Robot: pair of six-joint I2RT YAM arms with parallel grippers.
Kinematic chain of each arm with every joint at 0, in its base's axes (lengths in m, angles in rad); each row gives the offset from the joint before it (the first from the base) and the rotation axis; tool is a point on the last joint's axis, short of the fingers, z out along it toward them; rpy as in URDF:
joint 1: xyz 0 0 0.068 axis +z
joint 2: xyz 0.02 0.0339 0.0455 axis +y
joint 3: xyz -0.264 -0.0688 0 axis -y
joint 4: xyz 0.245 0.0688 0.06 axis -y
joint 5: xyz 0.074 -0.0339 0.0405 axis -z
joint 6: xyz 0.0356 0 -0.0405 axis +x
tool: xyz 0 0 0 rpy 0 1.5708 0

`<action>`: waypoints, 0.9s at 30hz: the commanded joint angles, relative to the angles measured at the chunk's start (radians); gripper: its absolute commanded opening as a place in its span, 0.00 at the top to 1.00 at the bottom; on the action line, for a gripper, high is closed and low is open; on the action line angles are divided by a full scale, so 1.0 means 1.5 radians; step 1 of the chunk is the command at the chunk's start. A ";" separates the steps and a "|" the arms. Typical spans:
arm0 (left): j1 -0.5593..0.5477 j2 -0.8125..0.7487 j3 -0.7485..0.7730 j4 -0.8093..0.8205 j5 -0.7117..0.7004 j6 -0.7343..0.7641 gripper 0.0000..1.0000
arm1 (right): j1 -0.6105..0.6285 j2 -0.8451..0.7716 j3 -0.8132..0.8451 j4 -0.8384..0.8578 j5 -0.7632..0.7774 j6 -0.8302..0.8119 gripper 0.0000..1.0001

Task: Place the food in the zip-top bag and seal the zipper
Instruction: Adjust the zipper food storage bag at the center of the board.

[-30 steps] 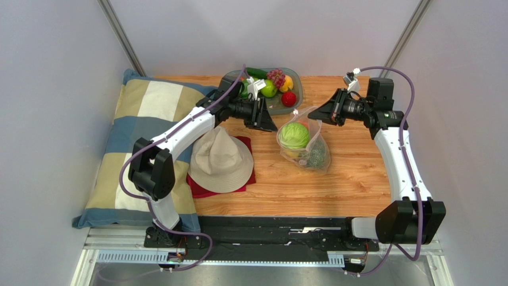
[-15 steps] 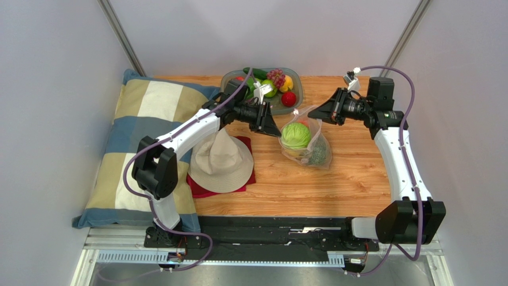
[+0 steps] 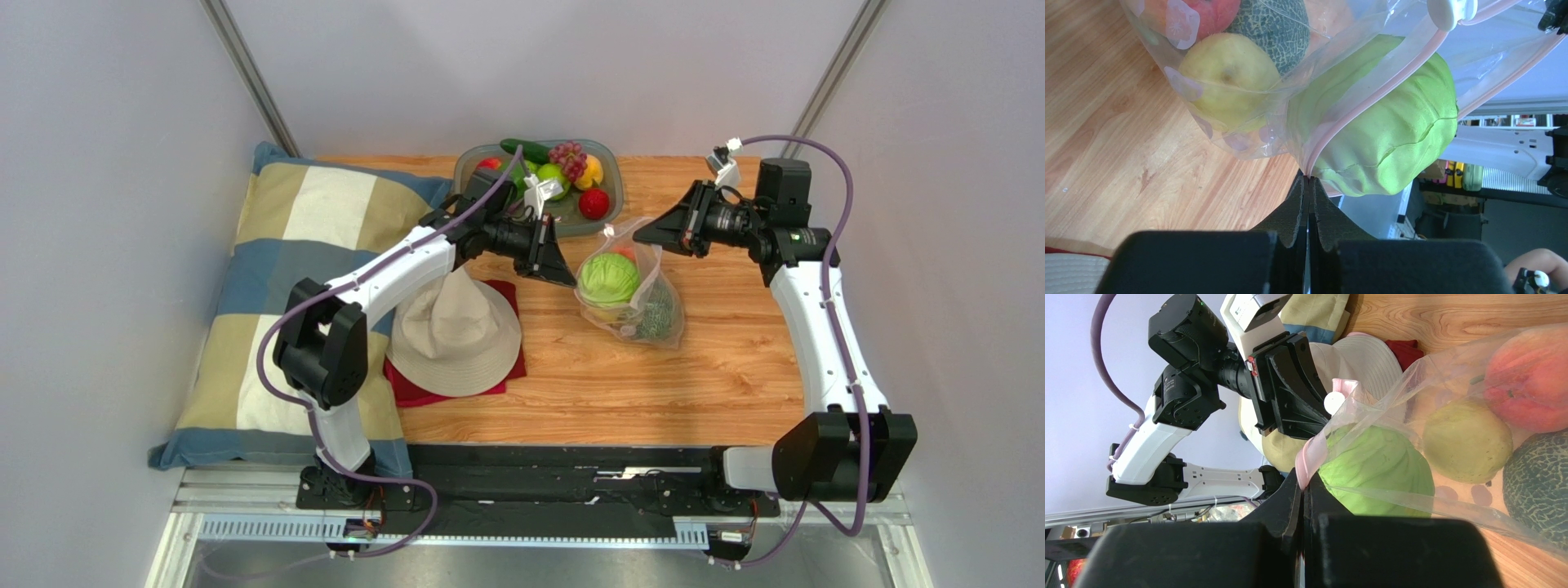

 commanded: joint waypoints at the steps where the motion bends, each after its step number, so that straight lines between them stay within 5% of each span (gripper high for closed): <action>1: -0.019 -0.056 0.062 -0.045 0.006 0.114 1.00 | -0.005 -0.034 0.019 -0.011 -0.013 -0.050 1.00; 8: -0.031 -0.111 0.174 -0.200 -0.015 0.207 1.00 | -0.005 -0.070 0.040 -0.155 0.092 -0.241 1.00; 19: -0.030 -0.113 0.234 -0.254 -0.041 0.241 1.00 | -0.005 -0.084 0.104 -0.215 0.117 -0.286 1.00; 20: -0.030 -0.113 0.223 -0.252 -0.056 0.239 0.78 | -0.004 -0.085 0.098 -0.215 0.119 -0.288 1.00; 23: -0.039 -0.114 0.180 -0.233 -0.094 0.234 0.32 | -0.004 -0.078 0.082 -0.203 0.117 -0.269 1.00; 24: -0.046 -0.117 0.162 -0.226 -0.110 0.245 0.26 | -0.004 -0.073 0.080 -0.200 0.118 -0.264 1.00; 25: -0.058 -0.117 0.154 -0.217 -0.125 0.248 0.04 | -0.004 -0.070 0.079 -0.193 0.118 -0.252 1.00; 27: -0.071 -0.108 0.147 -0.200 -0.148 0.246 0.01 | -0.004 -0.063 0.076 -0.184 0.111 -0.239 1.00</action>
